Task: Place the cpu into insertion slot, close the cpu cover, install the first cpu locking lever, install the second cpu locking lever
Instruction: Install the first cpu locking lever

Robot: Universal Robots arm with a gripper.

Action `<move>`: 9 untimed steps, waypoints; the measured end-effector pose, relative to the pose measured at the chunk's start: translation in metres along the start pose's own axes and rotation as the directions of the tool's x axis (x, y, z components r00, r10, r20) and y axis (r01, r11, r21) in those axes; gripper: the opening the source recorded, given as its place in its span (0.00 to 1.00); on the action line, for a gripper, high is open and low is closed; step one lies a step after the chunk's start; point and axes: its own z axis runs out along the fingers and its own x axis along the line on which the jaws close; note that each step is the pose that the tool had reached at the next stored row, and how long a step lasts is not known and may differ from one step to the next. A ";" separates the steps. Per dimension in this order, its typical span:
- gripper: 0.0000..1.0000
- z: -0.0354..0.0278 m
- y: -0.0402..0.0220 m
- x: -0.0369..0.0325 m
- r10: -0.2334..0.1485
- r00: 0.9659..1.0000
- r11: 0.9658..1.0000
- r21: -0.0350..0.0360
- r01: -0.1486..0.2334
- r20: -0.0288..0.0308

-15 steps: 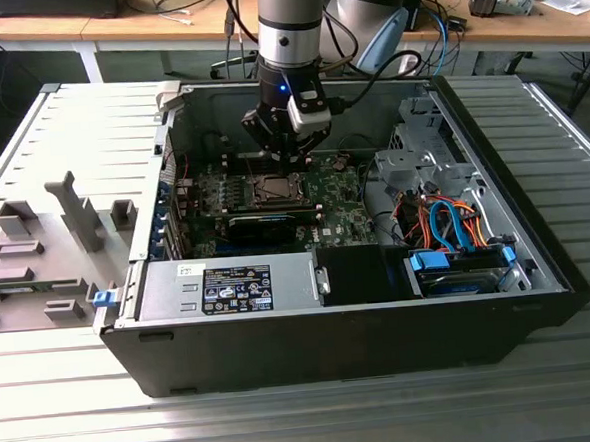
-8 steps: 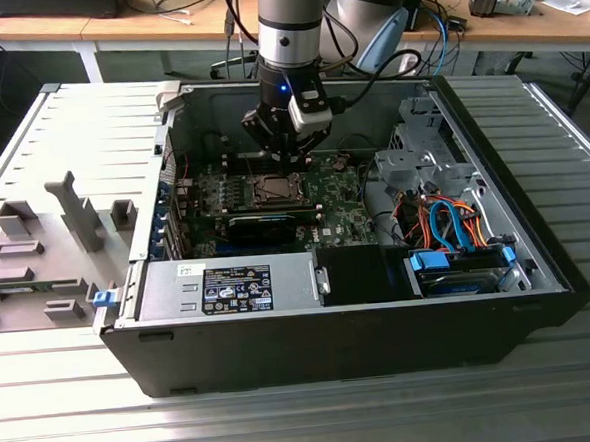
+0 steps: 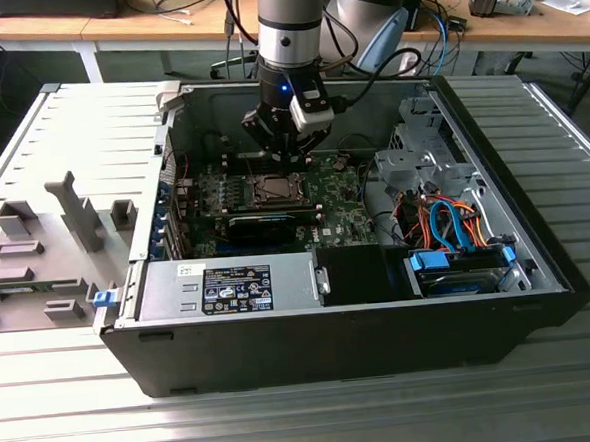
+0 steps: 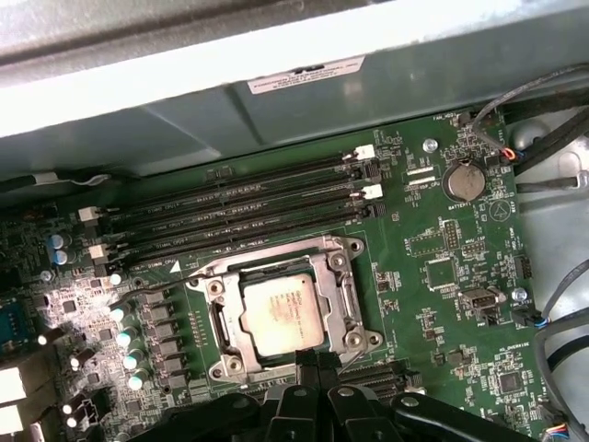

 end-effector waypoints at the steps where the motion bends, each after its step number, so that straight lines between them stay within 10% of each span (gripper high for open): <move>1: 0.11 0.0000 0.0000 0.0000 -0.002 1.000 1.000 0.000 0.002 0.000; 9: 0.11 0.0000 0.0000 0.0000 -0.022 1.000 1.000 0.000 0.022 0.002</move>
